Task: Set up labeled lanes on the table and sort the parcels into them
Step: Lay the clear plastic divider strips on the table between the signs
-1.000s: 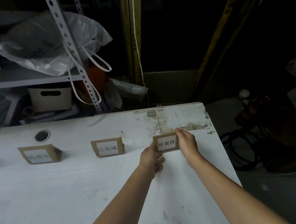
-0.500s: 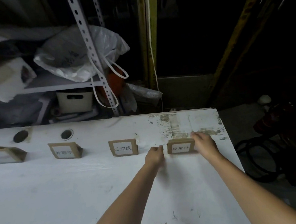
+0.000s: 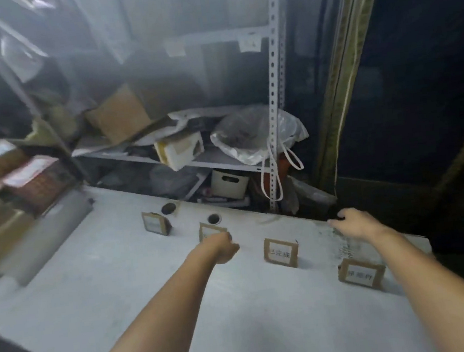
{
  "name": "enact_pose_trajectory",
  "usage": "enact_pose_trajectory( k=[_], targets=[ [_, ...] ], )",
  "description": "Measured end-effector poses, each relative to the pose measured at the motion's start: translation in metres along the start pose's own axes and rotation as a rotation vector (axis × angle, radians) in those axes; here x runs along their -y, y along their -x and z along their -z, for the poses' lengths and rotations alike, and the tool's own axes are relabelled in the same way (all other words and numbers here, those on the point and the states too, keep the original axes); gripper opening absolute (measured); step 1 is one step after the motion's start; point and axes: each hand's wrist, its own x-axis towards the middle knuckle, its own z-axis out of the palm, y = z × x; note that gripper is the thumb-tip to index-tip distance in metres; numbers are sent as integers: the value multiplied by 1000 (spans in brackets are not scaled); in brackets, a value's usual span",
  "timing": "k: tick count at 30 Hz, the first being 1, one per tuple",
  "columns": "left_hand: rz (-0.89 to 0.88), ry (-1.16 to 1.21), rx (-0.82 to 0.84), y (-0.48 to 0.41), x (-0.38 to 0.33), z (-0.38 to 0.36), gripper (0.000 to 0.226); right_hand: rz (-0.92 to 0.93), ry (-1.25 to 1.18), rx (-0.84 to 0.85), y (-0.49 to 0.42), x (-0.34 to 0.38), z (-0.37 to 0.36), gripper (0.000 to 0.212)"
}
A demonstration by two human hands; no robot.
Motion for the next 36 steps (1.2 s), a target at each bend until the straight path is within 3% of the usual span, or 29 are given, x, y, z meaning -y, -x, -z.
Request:
enact_pose_trajectory(
  k=[12, 16, 20, 27, 36],
  targets=[
    [255, -23, -305, 120, 312, 134, 55, 461, 329, 130, 116, 313, -138, 62],
    [282, -15, -386, 152, 415, 170, 49, 564, 400, 136, 164, 413, -203, 43],
    [320, 63, -426, 174, 503, 186, 49, 621, 444, 174, 198, 498, -266, 56],
    [379, 141, -414, 168, 607, 185, 47, 701, 493, 221, 205, 605, -344, 61],
    [440, 204, -330, 87, 667, 210, 46, 681, 470, 265, 118, 701, -406, 61]
  ],
)
